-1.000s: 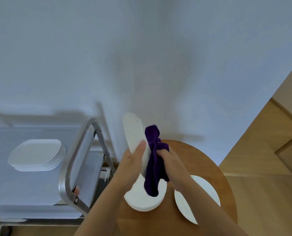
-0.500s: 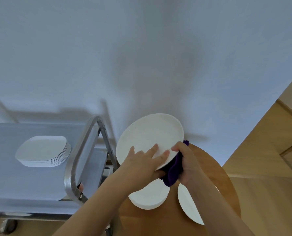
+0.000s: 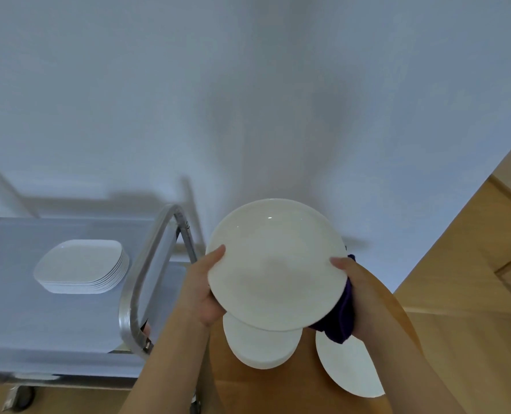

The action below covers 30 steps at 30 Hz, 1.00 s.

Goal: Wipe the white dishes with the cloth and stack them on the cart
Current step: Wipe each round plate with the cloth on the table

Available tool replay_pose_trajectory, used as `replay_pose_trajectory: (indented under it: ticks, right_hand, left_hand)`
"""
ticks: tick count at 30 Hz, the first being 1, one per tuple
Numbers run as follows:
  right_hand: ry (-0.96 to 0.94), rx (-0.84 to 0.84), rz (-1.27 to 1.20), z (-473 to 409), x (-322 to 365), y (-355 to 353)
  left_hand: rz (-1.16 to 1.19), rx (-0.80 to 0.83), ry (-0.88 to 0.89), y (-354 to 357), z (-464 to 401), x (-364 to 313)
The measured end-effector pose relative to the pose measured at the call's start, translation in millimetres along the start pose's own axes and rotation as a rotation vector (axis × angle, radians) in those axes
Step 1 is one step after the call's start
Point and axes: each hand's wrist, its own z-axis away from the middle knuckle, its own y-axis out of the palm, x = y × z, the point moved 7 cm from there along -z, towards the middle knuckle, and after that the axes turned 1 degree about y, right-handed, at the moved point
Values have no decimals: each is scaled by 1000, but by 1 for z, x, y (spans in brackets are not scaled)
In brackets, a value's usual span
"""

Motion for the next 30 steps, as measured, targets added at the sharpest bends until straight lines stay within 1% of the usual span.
replay_pose_trajectory:
  ticks: [2,4,5,6,8,10,11,12,13,15,17,20,23,25,26,28,30]
  right_hand:
    - [-75,-145,43,-11,9,-16]
    - [-175,-345,13,-16,22,-36]
    - [-245,-417,11,-15,30,-41]
    - [-341,-454,76,-13,38,-39]
    - [-548,-446,309,-6,50,-18]
    - [-714,-461,620,-4,49,10]
    - [-753,-481,780,-6,44,24]
    - [-753,-514,906,-9,39,37]
    - [-722,-555,988,-12,35,48]
    - [-707,-589,1046,-13,34,65]
    - [-765,-517,1049,-12,33,83]
    - [-887,-323,1073,-1,23,106]
    - [-981,-135,1203,14,0,119]
    - [-1003,-5,1270,19,-15,118]
    - [-1009,47,1283,21,-19,115]
    - [-1029,112,1315,23,-23,103]
    - [-1083,127,1369,24,-25,87]
  left_hand:
    - [34,26,48,-2,-1,2]
    - [5,42,60,-2,0,3]
    - [-12,43,60,-1,1,5]
    - [-29,43,59,1,2,6]
    - [-62,57,49,10,3,13]
    - [-90,55,35,21,3,23]
    - [-102,51,31,26,4,27]
    - [-118,53,25,30,4,31]
    - [-146,66,18,35,4,34]
    - [-210,99,21,41,3,39]
    - [-242,110,52,42,1,38]
    - [-211,93,96,39,-4,29]
    - [-114,37,129,27,-9,21]
    - [-23,-8,108,16,-11,19]
    - [-2,-5,93,13,-11,19]
    - [-6,37,60,8,-10,20]
    - [-4,81,42,5,-9,21]
